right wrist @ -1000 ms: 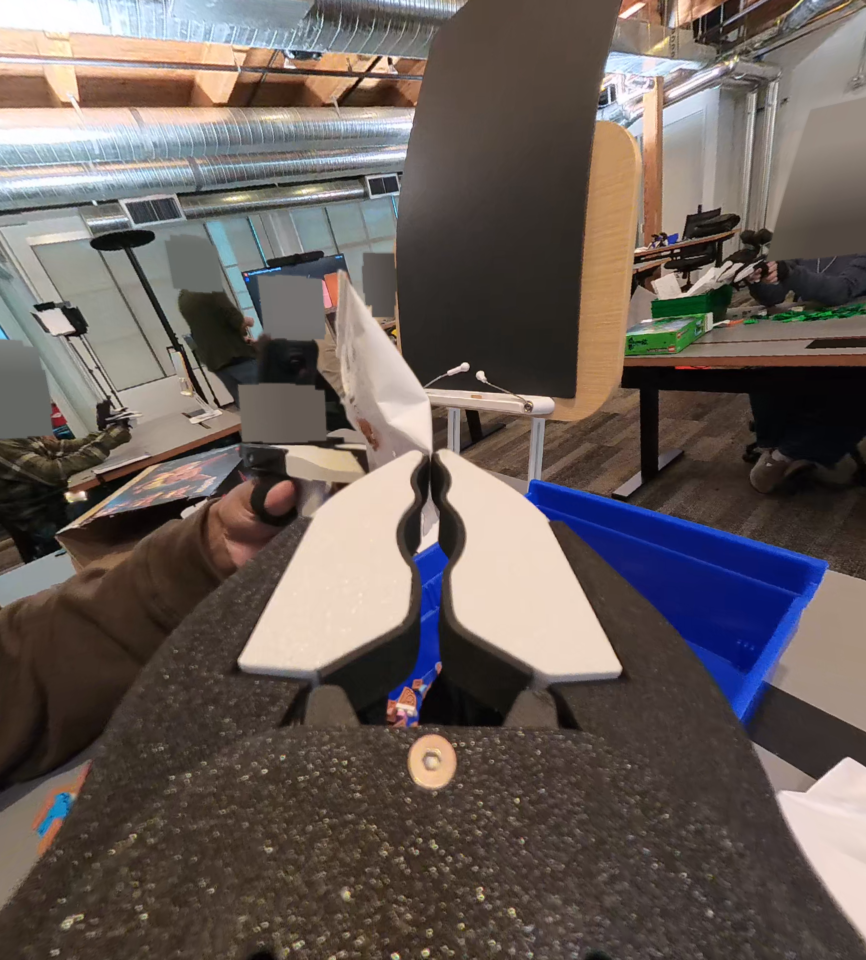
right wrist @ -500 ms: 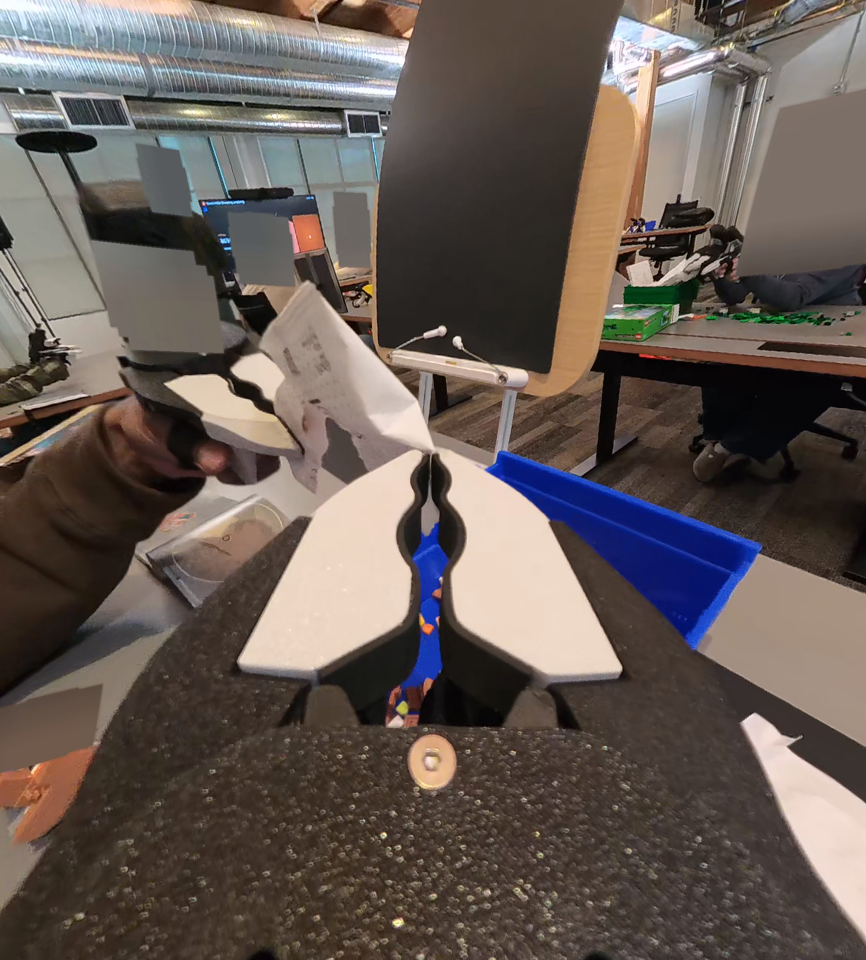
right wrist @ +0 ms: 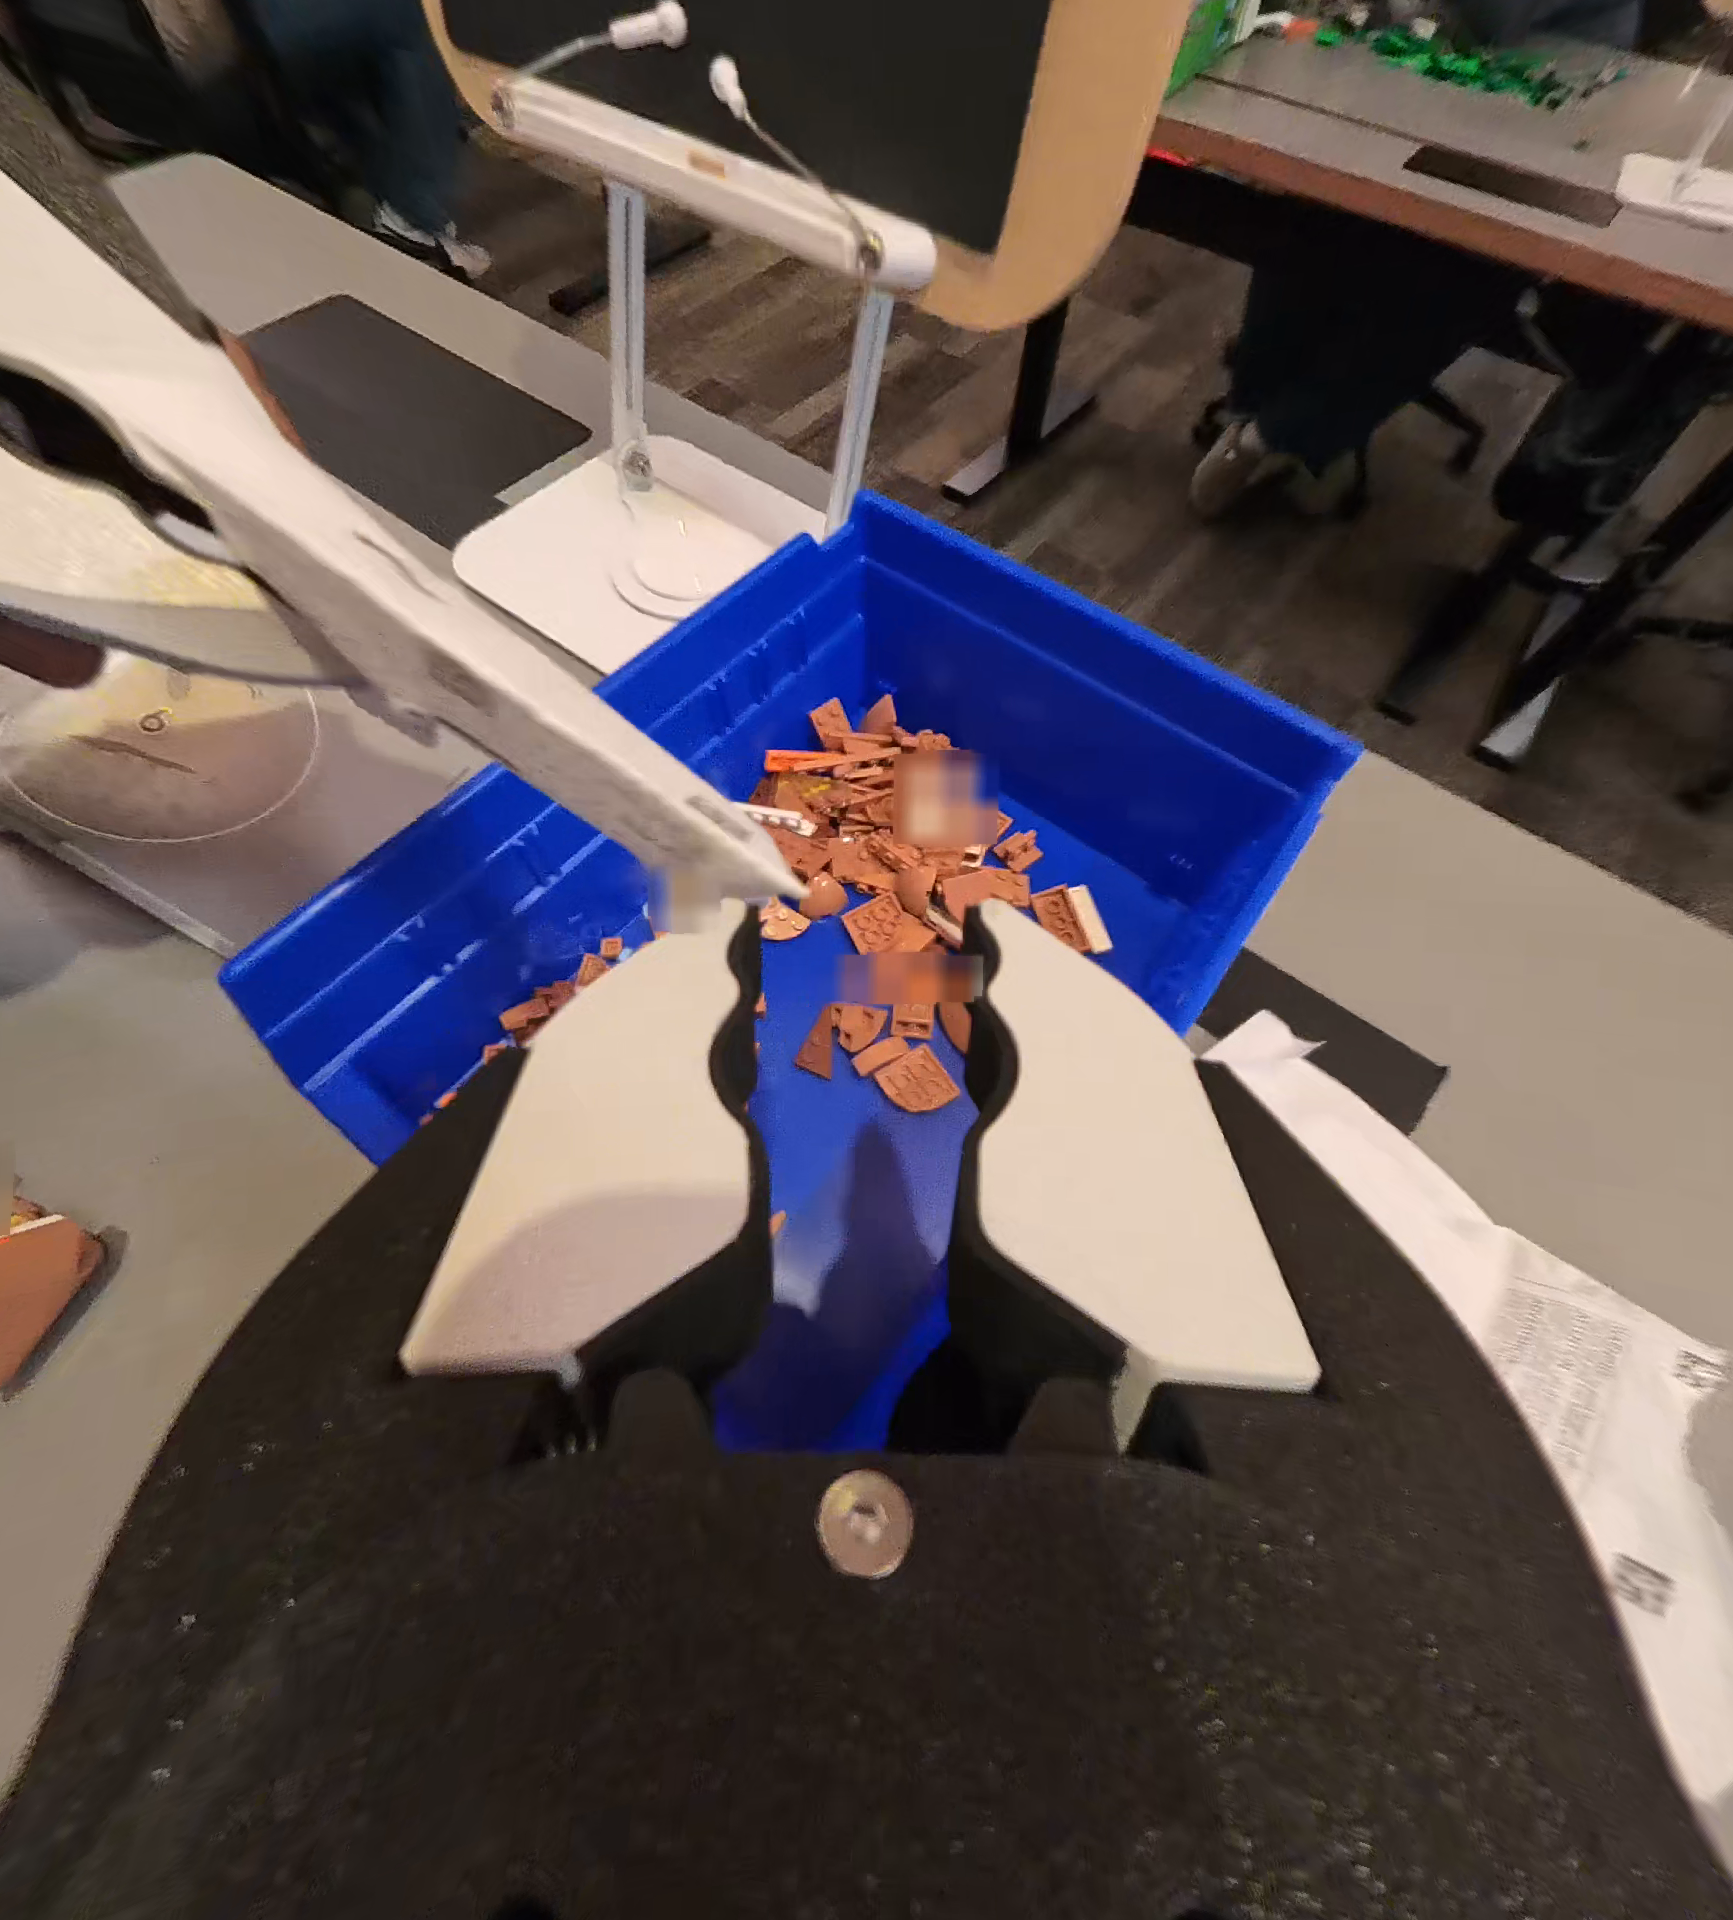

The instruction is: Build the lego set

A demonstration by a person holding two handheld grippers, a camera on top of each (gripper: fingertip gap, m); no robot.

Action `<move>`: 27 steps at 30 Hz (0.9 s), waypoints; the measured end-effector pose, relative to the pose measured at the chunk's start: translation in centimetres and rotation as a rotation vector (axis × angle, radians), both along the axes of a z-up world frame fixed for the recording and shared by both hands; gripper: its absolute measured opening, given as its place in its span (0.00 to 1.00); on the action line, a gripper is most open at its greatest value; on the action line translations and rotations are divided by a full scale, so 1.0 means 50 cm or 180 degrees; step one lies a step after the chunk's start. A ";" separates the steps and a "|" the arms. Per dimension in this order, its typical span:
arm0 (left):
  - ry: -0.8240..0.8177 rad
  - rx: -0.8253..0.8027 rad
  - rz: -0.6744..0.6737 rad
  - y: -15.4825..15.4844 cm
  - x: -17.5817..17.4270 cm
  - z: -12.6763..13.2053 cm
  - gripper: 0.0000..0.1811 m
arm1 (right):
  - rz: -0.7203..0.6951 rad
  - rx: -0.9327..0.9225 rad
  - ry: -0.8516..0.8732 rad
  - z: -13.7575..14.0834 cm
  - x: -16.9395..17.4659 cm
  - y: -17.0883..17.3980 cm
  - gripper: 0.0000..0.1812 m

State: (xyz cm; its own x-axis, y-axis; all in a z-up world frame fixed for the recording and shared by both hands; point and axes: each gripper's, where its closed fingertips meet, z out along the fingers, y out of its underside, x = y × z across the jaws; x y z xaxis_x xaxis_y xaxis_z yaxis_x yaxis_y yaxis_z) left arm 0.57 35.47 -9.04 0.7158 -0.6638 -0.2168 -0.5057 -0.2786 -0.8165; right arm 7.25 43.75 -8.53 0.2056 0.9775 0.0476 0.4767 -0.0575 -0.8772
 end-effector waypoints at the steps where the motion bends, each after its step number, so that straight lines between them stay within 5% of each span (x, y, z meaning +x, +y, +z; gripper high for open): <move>1: 0.0040 -0.0081 -0.0022 -0.004 0.002 -0.008 0.00 | 0.0036 0.0082 0.0031 0.015 0.004 -0.008 0.20; 5: 0.0175 -0.0334 -0.0091 -0.017 0.011 -0.037 0.00 | 0.0459 0.0445 0.0086 0.046 0.001 -0.060 0.22; 15: -0.0317 -0.0373 -0.0147 -0.008 0.015 -0.029 0.00 | 0.0754 0.0596 -0.0238 -0.011 -0.001 -0.069 0.25; 20: -0.0476 -0.0451 -0.0272 -0.012 0.023 -0.034 0.00 | 0.0693 0.0734 -0.0044 -0.005 -0.022 -0.056 0.05; 27: -0.0442 -0.0468 -0.0202 -0.003 0.014 -0.049 0.10 | 0.0569 0.0720 0.0268 0.029 -0.020 -0.043 0.00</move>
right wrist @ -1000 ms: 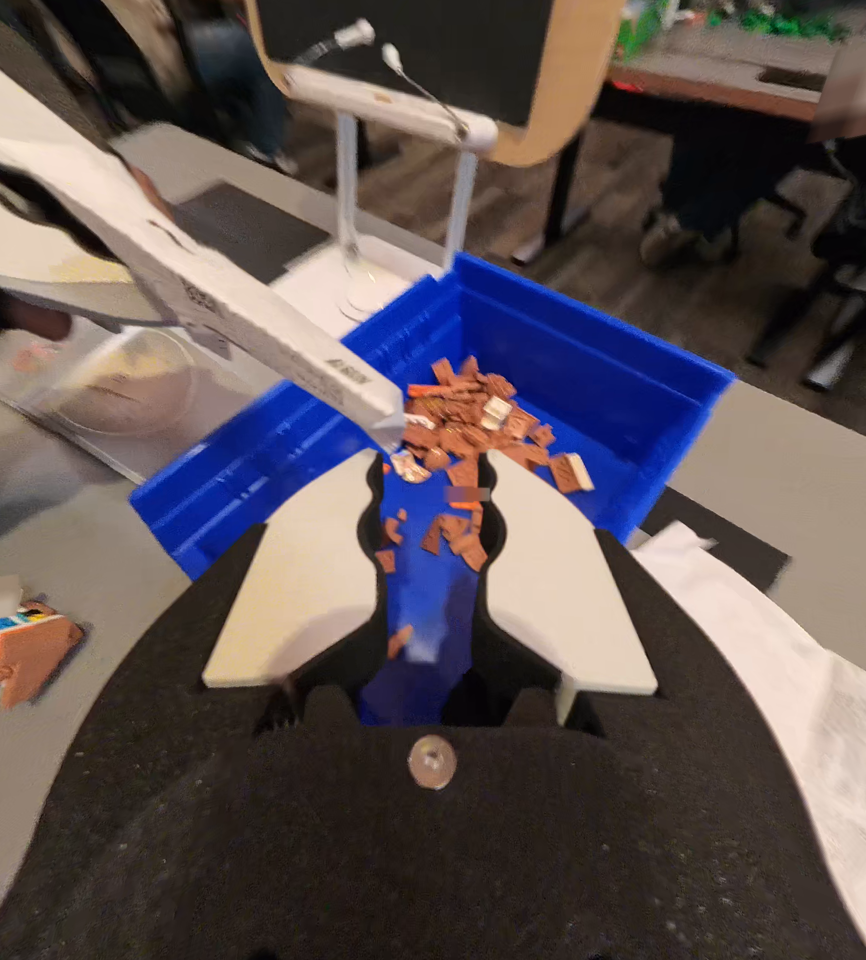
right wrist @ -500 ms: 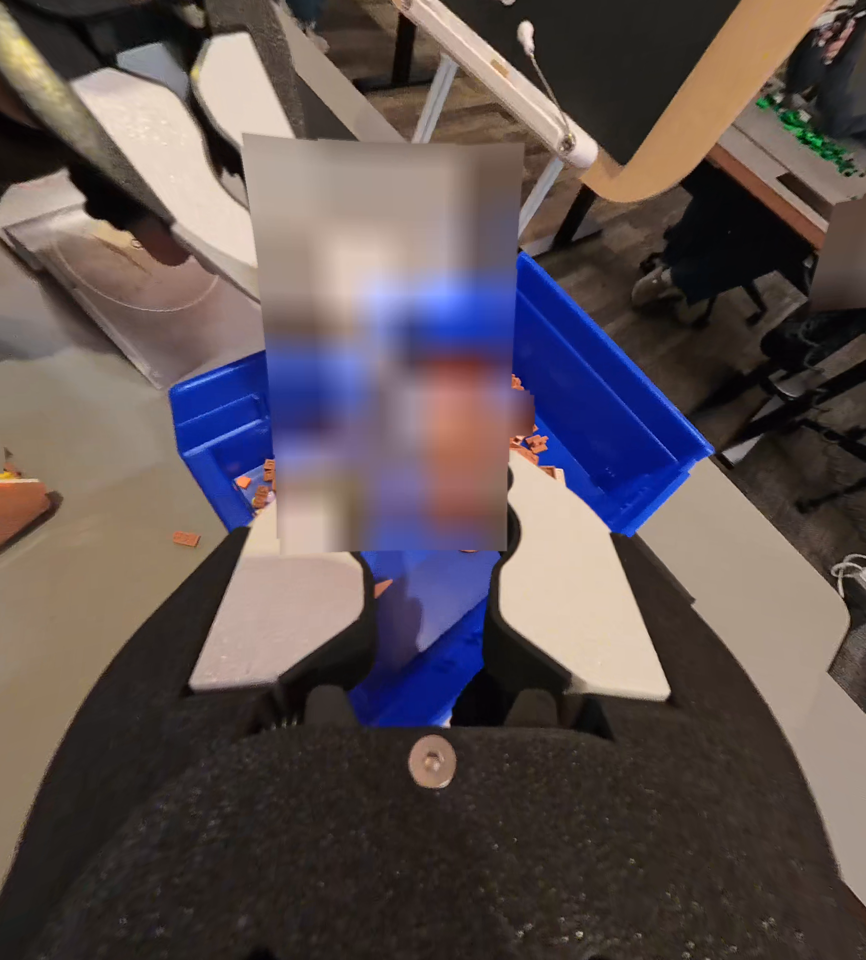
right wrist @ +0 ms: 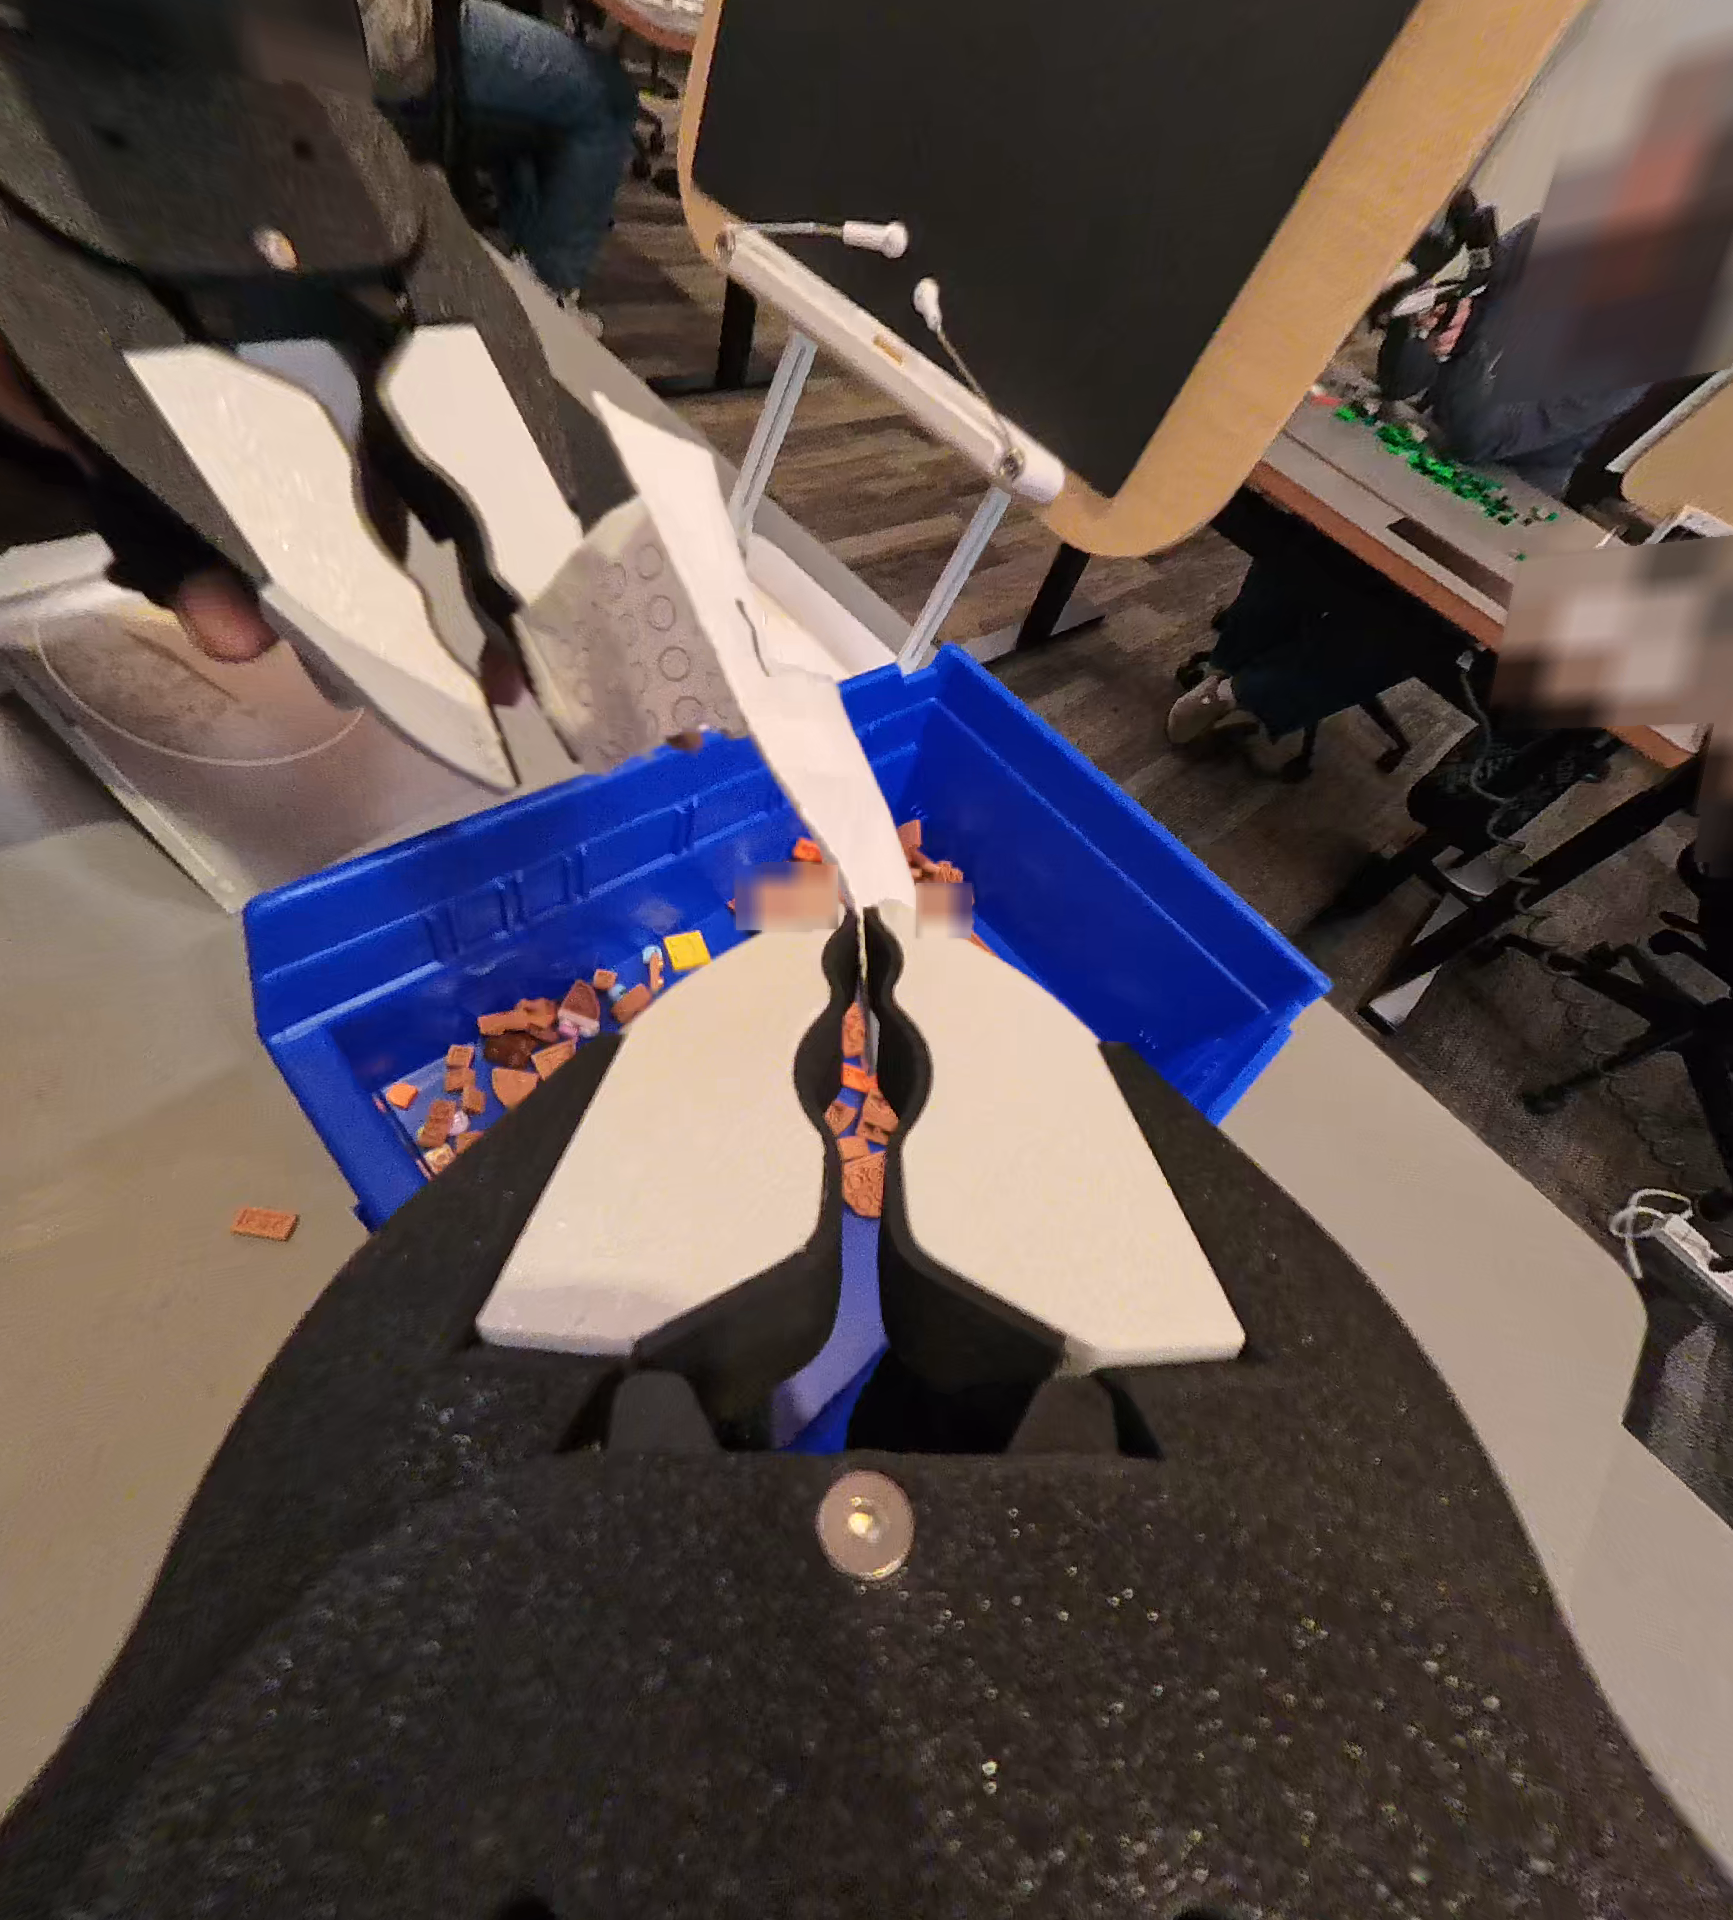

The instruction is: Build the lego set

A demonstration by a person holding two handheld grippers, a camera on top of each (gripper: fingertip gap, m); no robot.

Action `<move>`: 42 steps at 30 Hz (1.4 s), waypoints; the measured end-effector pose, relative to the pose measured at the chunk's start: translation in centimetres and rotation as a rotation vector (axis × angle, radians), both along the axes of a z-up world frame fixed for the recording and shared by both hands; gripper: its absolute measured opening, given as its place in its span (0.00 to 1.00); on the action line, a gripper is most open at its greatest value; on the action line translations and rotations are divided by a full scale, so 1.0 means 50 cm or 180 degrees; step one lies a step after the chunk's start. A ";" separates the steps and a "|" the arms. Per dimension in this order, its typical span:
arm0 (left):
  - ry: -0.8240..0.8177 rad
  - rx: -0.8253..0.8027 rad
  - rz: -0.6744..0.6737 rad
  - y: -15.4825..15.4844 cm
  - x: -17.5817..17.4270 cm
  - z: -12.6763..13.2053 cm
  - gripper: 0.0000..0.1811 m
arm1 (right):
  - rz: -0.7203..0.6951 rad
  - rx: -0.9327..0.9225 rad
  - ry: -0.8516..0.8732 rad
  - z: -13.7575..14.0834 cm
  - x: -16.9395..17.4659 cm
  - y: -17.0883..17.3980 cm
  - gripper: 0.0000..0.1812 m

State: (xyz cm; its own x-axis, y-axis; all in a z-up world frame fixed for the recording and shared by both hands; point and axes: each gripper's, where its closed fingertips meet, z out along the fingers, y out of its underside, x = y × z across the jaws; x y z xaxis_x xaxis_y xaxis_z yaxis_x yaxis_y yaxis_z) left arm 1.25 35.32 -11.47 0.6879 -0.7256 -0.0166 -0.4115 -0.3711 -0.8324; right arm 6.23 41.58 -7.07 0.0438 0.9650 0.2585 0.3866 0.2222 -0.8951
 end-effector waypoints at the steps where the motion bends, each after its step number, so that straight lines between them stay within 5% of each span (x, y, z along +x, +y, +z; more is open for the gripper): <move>1: -0.0001 0.0010 0.0039 0.004 -0.003 -0.001 0.12 | 0.0017 -0.0034 0.0055 0.005 0.002 -0.001 0.00; 12: -0.0348 0.0156 0.0223 0.016 -0.030 0.035 0.16 | 0.0189 -0.0030 -0.0056 0.002 0.010 -0.022 0.00; 17: -0.0487 0.0623 0.0347 0.021 -0.046 0.094 0.19 | 0.0412 -0.0202 -0.0442 -0.037 0.018 -0.051 0.00; 21: -0.0291 0.1116 -0.0021 -0.002 0.000 0.128 0.24 | 0.0455 -0.0222 -0.0880 -0.077 0.023 -0.067 0.00; 29: 0.1170 0.1083 -0.0516 -0.018 0.074 0.026 0.22 | 0.0579 0.0021 -0.1515 -0.117 0.021 -0.118 0.00; 33: 0.1506 0.0820 -0.0612 -0.019 0.077 -0.025 0.06 | 0.0581 0.0136 -0.1506 -0.107 0.011 -0.130 0.00; 37: 0.1342 0.0721 -0.0447 -0.004 0.072 -0.026 0.00 | 0.0438 0.0308 -0.1363 -0.089 0.001 -0.114 0.00; 42: 0.0427 0.0721 -0.0065 0.031 0.055 0.016 0.00 | 0.0050 0.0453 -0.0704 -0.022 -0.025 -0.067 0.07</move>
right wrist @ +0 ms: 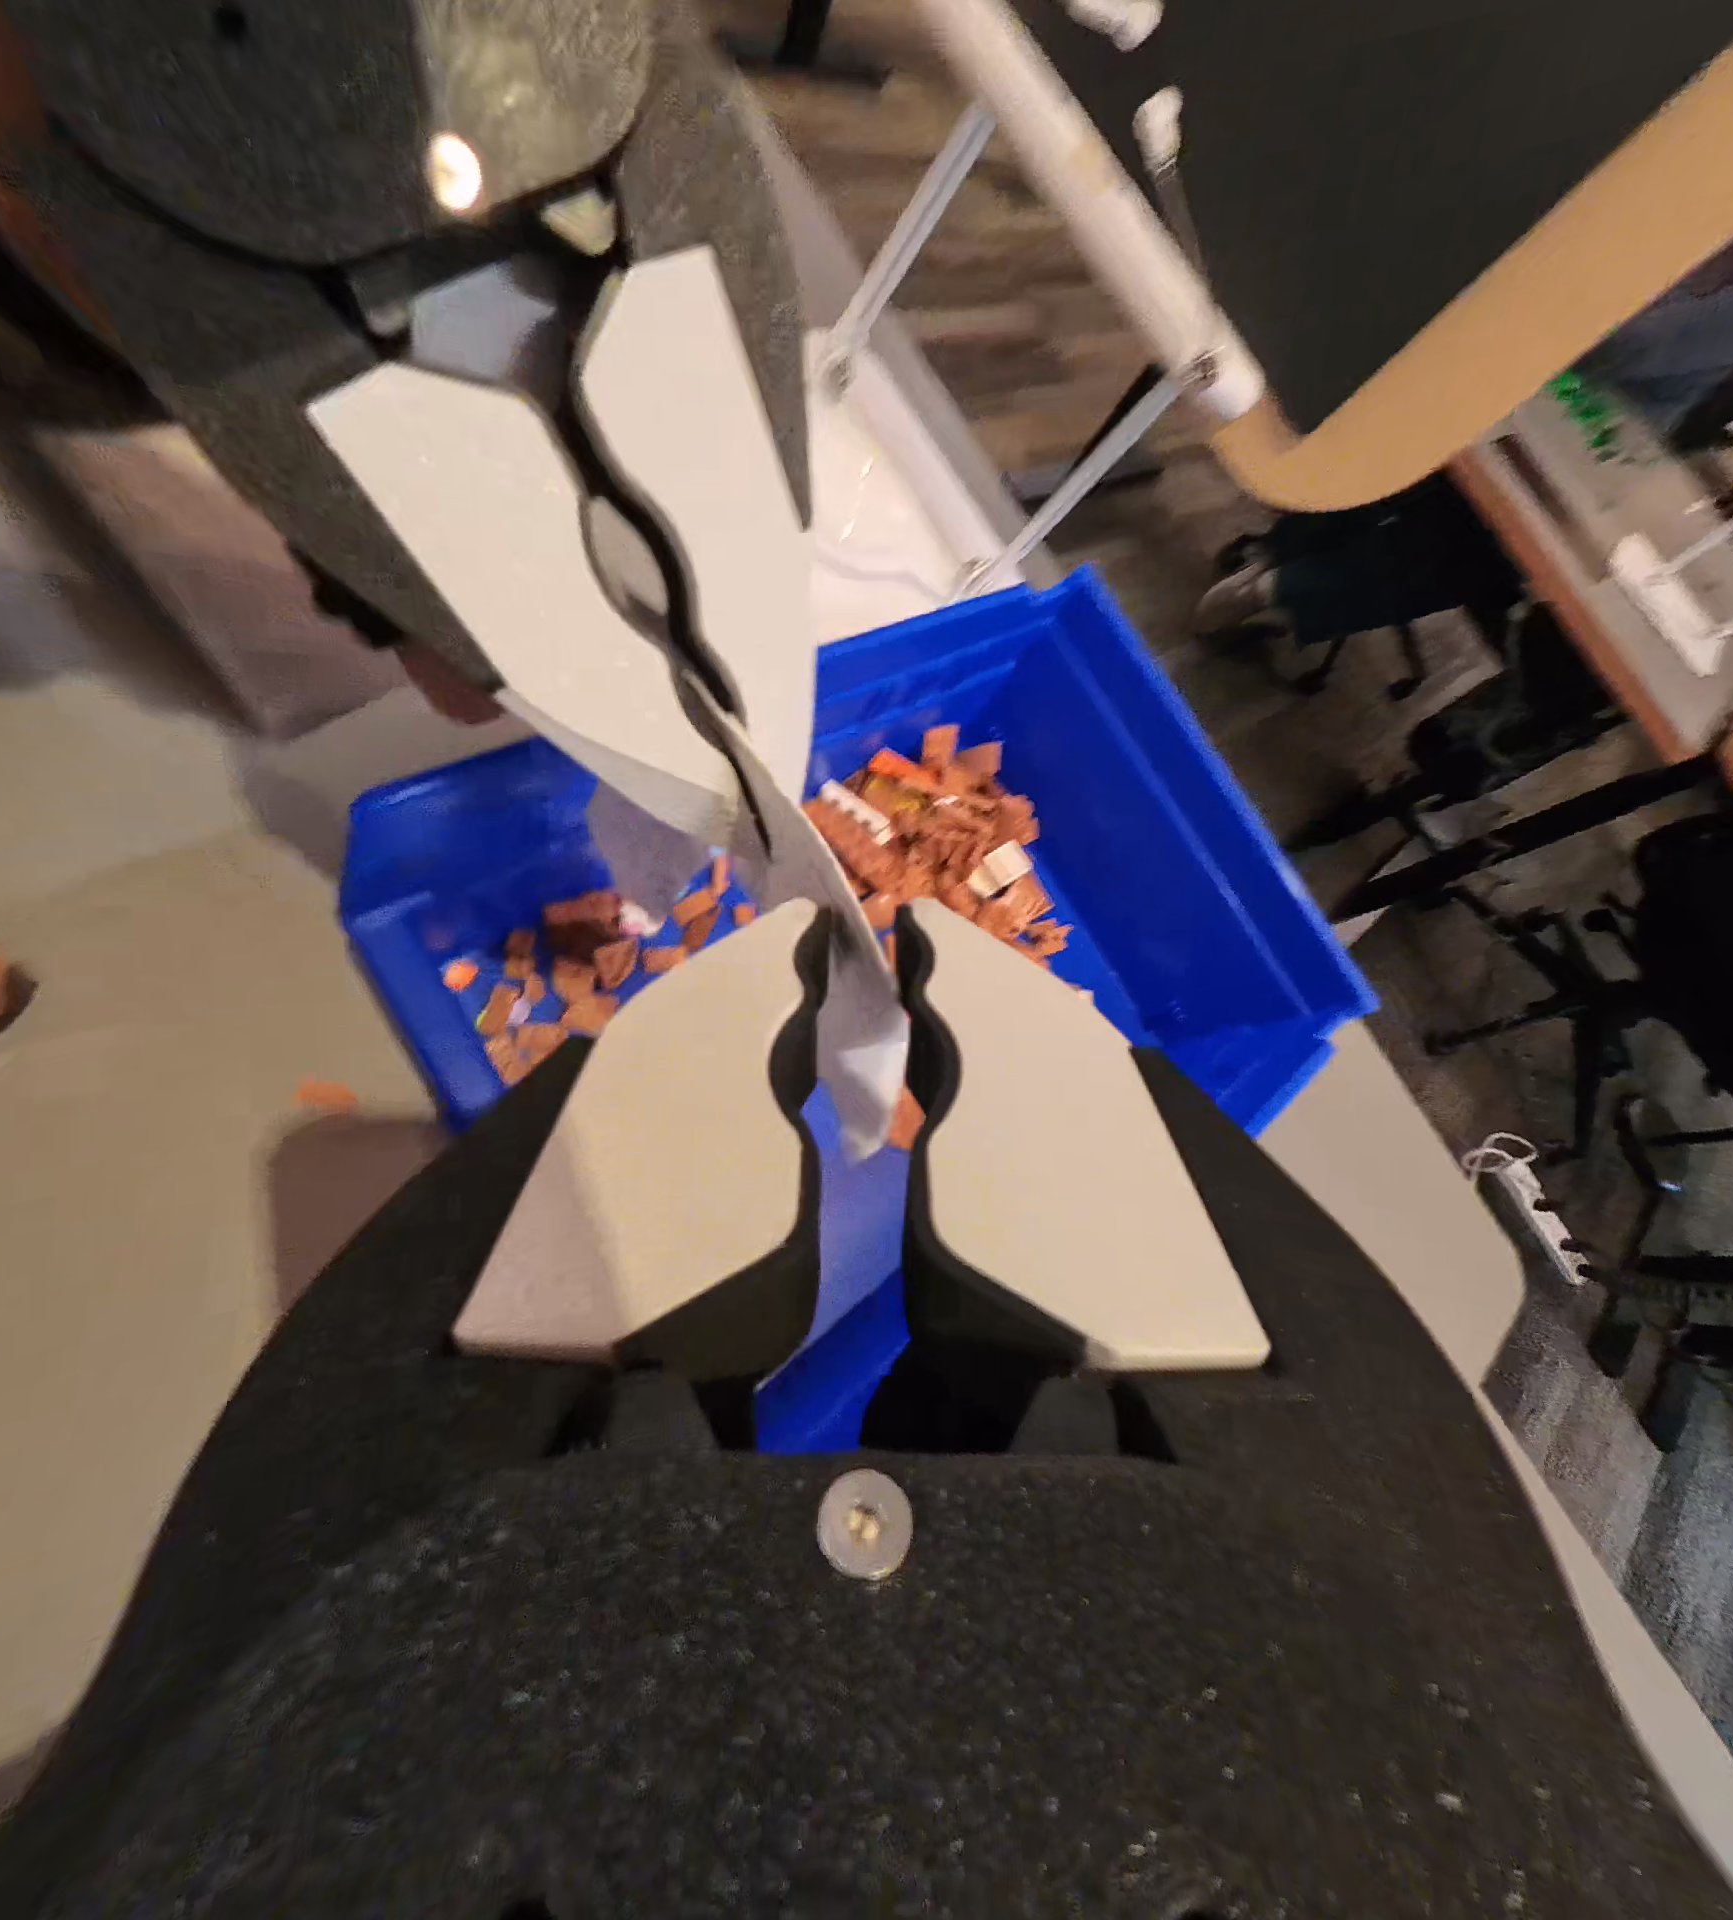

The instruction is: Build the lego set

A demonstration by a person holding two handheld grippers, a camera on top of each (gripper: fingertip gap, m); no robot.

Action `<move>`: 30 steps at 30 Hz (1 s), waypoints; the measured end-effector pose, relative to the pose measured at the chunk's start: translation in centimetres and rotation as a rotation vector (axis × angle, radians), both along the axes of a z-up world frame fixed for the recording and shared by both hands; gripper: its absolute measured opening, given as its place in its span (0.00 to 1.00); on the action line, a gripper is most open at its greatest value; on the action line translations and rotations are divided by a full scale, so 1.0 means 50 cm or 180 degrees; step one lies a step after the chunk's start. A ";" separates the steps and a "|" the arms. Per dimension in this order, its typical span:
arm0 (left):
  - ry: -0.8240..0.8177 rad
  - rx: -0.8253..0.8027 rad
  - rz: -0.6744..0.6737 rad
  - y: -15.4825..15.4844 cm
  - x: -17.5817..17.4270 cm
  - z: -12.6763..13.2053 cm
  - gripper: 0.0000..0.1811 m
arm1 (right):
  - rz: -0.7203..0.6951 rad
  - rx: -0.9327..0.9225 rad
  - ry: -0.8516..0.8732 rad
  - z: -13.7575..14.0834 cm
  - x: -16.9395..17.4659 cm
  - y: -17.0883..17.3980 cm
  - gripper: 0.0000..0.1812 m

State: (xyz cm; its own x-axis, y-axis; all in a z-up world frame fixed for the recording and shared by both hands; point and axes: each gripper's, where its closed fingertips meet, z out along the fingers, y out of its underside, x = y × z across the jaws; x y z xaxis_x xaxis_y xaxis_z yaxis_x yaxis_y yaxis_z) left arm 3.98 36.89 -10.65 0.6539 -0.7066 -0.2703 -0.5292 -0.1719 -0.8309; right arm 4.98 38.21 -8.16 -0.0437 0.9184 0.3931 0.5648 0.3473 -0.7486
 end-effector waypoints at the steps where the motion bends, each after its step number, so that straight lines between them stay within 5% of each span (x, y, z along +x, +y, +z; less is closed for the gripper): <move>1: -0.0179 0.0026 0.0016 0.006 -0.006 0.007 0.00 | -0.0131 0.0000 0.0133 0.014 0.001 0.015 0.08; 7: -0.1363 0.0170 -0.0041 0.018 -0.046 0.064 0.00 | -0.0550 -0.0490 0.0545 0.041 0.030 0.075 0.11; 15: -0.2520 0.0127 -0.0296 0.005 -0.065 0.122 0.00 | -0.0161 -0.1199 0.0860 0.041 0.015 0.052 0.12; 30: -0.2554 0.0167 -0.0325 0.002 -0.054 0.128 0.00 | 0.0074 -0.1125 0.0987 0.052 -0.005 0.025 0.01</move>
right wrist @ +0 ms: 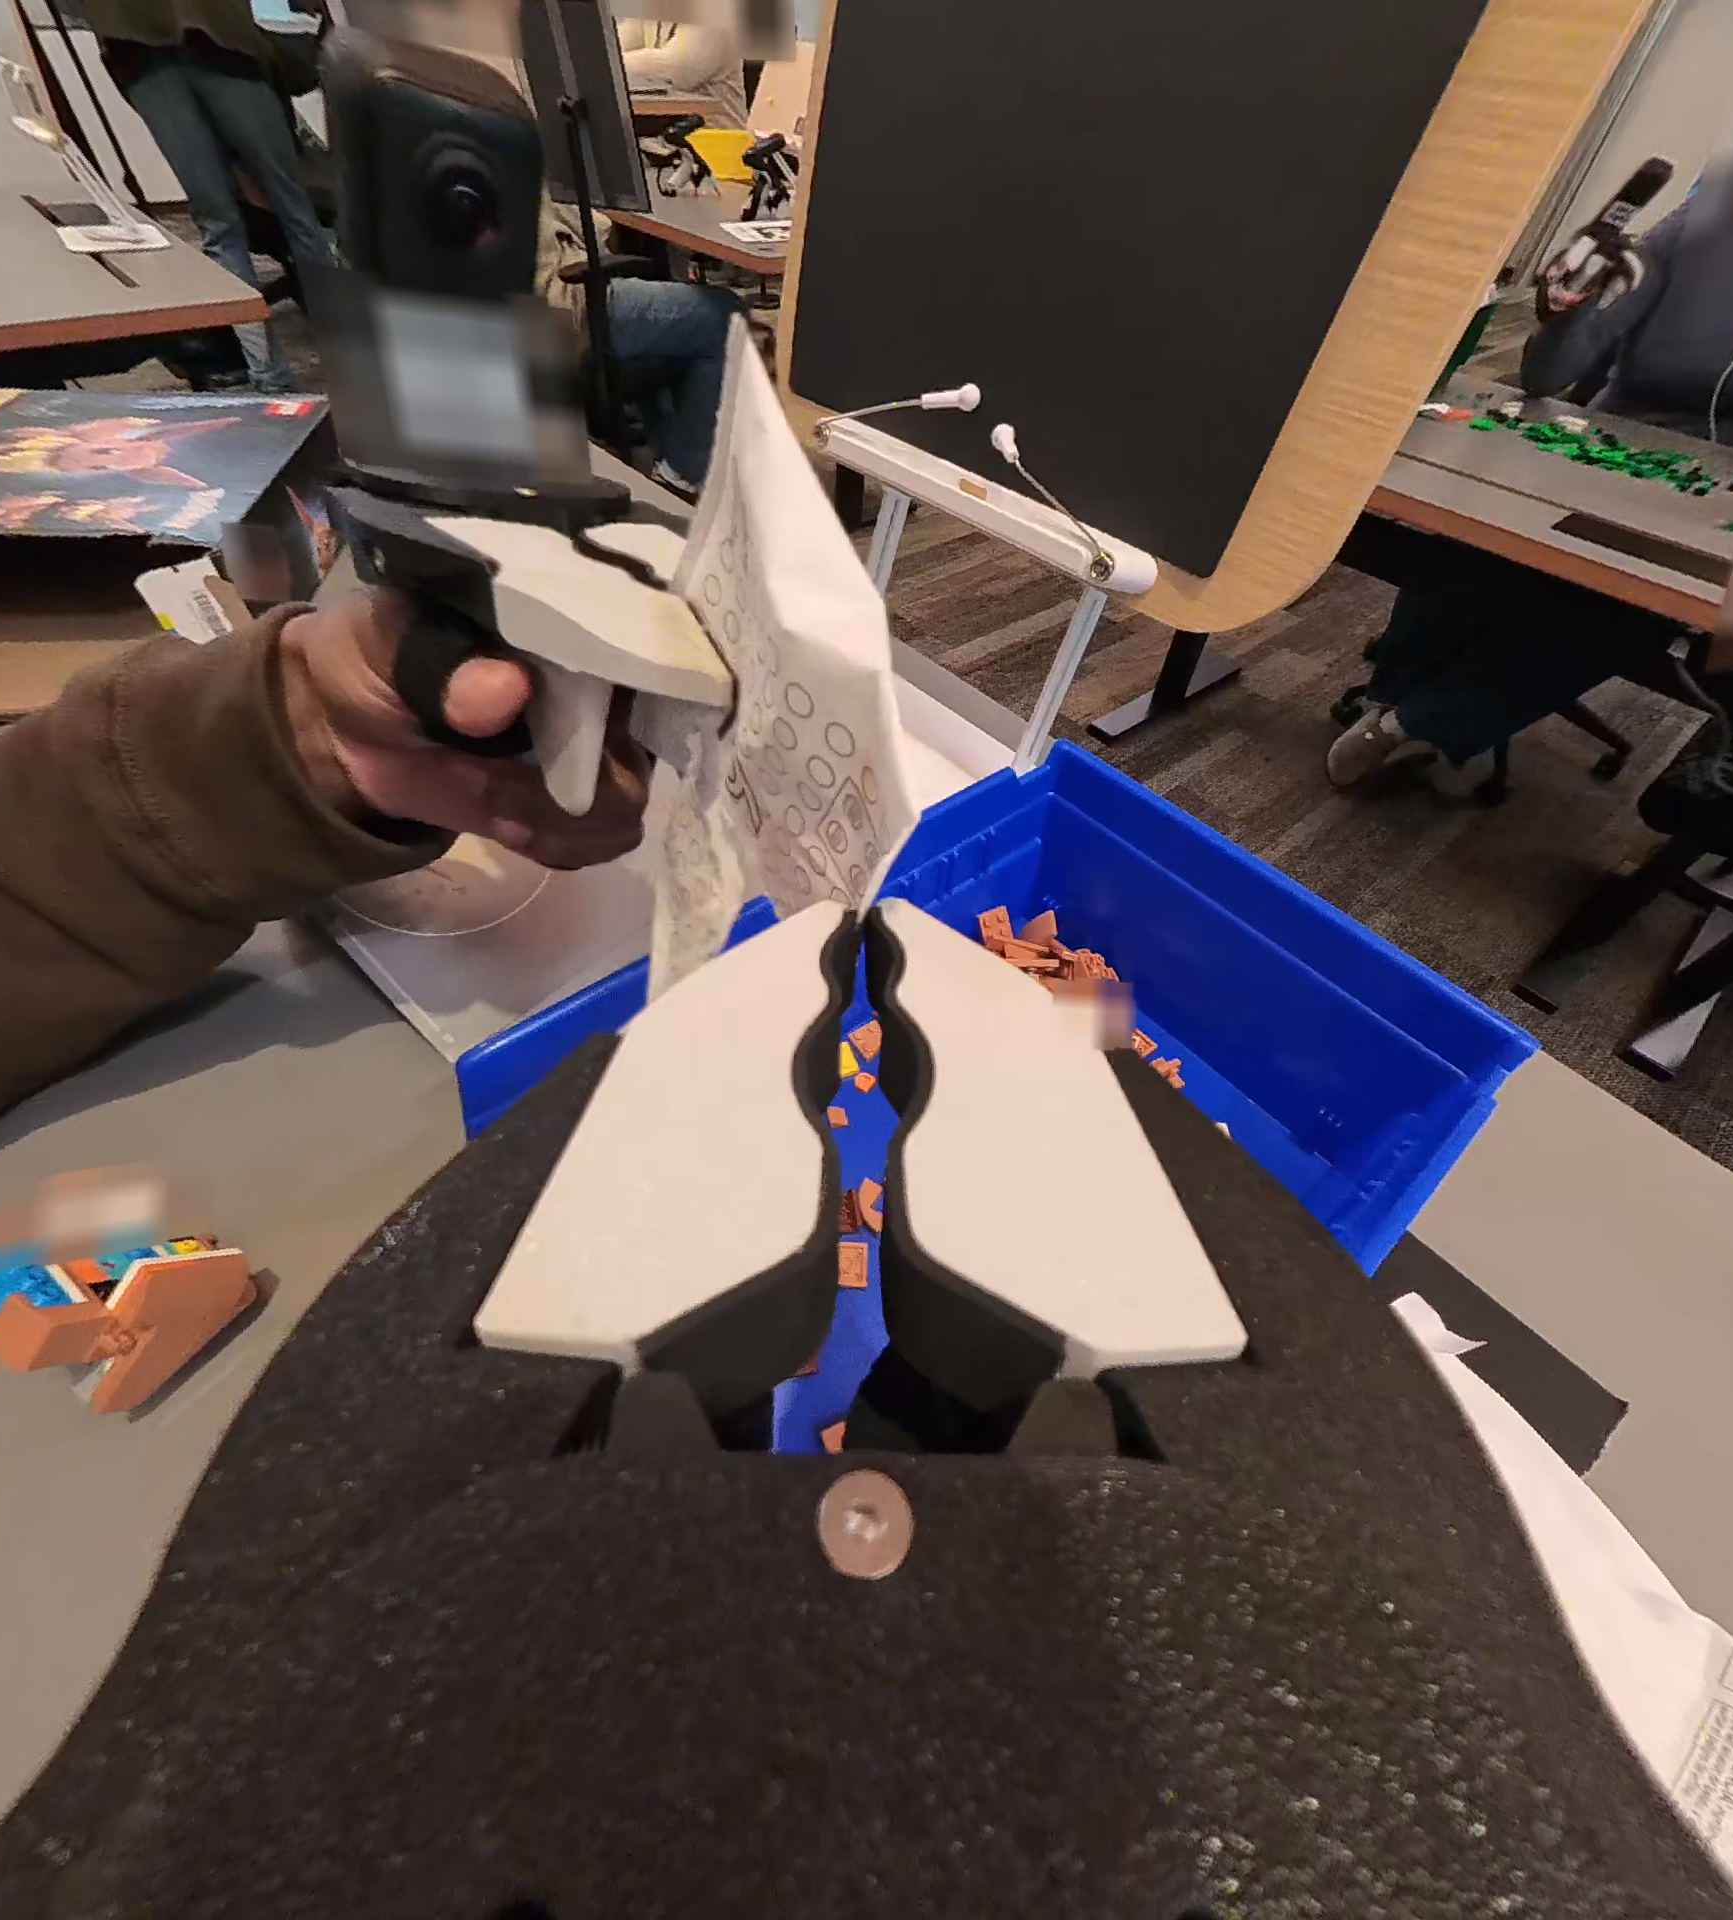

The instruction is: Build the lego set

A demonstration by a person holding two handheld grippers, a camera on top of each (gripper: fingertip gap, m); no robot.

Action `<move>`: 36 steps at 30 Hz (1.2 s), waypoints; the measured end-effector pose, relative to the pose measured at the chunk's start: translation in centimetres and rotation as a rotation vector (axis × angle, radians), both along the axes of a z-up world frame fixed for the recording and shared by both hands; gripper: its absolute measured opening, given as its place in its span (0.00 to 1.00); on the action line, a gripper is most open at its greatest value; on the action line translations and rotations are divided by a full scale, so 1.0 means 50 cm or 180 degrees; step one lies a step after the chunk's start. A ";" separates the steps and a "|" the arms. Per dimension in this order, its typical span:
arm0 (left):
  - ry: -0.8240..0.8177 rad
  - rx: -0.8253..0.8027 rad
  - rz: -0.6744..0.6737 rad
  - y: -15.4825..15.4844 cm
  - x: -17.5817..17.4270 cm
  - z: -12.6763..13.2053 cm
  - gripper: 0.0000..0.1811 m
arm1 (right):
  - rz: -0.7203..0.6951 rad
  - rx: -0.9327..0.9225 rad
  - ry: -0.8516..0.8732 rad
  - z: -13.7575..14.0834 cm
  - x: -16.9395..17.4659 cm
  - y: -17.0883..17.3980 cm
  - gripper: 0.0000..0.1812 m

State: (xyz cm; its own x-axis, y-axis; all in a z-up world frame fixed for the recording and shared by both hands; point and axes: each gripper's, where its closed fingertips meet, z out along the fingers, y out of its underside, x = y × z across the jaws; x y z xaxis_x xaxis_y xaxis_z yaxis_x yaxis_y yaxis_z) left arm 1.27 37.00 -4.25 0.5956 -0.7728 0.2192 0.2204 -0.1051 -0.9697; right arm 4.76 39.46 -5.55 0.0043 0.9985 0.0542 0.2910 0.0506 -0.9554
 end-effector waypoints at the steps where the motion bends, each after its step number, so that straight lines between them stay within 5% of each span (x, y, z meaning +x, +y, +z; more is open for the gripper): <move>1: 0.0073 0.0006 0.0012 0.000 0.002 -0.003 0.00 | -0.0009 0.0006 -0.0012 -0.001 0.000 0.001 0.01; 17: 0.0778 -0.0247 0.0011 -0.004 0.026 -0.054 0.01 | -0.0099 -0.0022 0.0014 0.001 -0.002 0.009 0.00; 36: 0.0555 -0.0319 0.0065 0.000 0.007 -0.043 0.02 | -0.0088 -0.0040 -0.0042 -0.006 -0.010 0.003 0.00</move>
